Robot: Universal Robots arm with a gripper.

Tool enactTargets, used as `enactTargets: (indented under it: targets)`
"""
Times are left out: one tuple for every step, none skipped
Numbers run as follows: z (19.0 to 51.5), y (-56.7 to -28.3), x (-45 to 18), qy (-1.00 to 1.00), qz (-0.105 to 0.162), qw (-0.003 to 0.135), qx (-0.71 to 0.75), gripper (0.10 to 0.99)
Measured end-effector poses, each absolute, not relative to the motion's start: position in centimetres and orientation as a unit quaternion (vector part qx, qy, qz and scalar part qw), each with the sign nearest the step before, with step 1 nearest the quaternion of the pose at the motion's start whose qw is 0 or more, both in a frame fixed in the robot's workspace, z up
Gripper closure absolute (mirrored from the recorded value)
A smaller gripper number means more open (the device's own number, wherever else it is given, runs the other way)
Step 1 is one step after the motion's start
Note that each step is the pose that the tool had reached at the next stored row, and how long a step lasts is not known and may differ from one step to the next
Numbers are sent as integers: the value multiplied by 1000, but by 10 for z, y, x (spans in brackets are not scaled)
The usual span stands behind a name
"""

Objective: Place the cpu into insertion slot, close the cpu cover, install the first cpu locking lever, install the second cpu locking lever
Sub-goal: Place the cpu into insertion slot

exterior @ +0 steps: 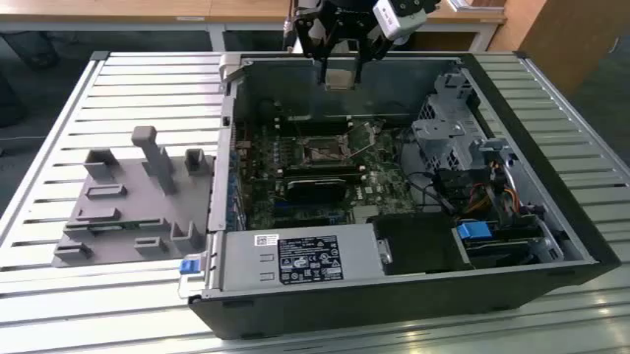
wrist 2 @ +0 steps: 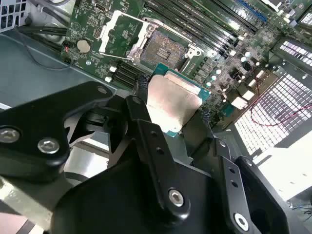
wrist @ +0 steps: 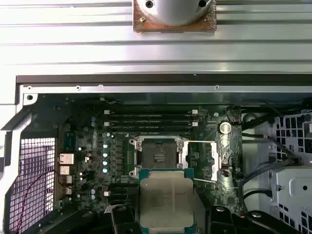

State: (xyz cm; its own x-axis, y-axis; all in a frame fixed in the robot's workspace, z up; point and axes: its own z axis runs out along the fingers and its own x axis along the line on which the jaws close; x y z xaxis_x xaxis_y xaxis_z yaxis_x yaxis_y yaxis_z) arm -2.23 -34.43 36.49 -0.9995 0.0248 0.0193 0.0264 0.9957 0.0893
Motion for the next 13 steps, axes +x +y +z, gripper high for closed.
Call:
enactTargets:
  targets:
    - [365,-344,-22,-999,-45,9,-13,553]
    - [365,-344,-22,-999,-45,9,-13,553]
    - [365,-344,-22,-999,-45,9,-13,553]
    - [365,-344,-22,-999,-45,9,-13,553]
    - [365,-344,-22,-999,-45,9,-13,553]
    - [365,-344,-22,-999,-45,9,-13,553]
    - [365,-344,-22,-999,-45,9,-13,553]
    - [365,-344,-22,-999,-45,9,-14,553]
    - [365,-344,-22,-999,-45,9,-15,553]
    - [365,-344,-22,-999,-45,9,-17,553]
    - [365,-344,-22,-999,-45,9,-19,553]
    - [365,-344,-22,-999,-45,9,-21,553]
    - [365,-344,-22,-999,-45,9,-24,553]
